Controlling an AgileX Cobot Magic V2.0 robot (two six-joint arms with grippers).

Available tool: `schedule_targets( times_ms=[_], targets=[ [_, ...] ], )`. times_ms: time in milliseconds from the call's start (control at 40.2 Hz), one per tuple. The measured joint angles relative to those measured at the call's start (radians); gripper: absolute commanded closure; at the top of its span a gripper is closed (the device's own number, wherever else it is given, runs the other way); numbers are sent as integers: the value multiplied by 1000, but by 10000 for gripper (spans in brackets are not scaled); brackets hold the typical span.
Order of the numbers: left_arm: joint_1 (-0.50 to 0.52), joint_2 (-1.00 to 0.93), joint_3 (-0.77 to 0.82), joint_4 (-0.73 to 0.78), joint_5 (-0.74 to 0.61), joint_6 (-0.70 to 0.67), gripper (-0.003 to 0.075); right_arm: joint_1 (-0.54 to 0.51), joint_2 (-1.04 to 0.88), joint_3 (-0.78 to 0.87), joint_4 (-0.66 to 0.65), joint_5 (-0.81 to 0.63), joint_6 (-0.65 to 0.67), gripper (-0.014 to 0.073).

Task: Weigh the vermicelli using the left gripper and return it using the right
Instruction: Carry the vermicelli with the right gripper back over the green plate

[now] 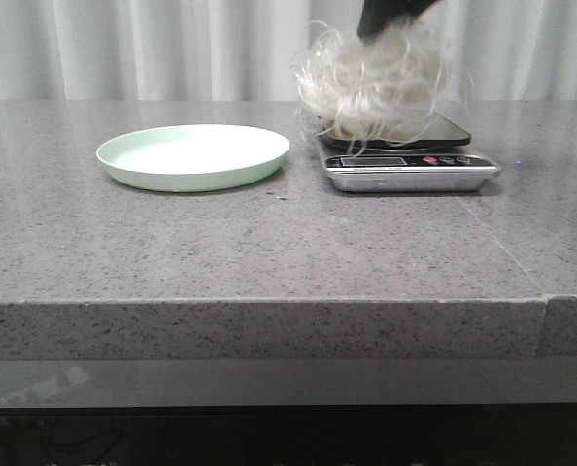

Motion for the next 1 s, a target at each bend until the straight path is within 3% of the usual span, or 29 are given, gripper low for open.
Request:
schedule_targets(
  times_ms=[299,722,995],
  targets=[
    [0,0,0,0,0,0,293,15,-19,-169,126,-20,-3,436],
    [0,0,0,0,2,0,293,229,59,-179,156,-187,-94,436],
    [0,0,0,0,2,0,293,267,183,-179,134,-184,-153,436]
  ],
)
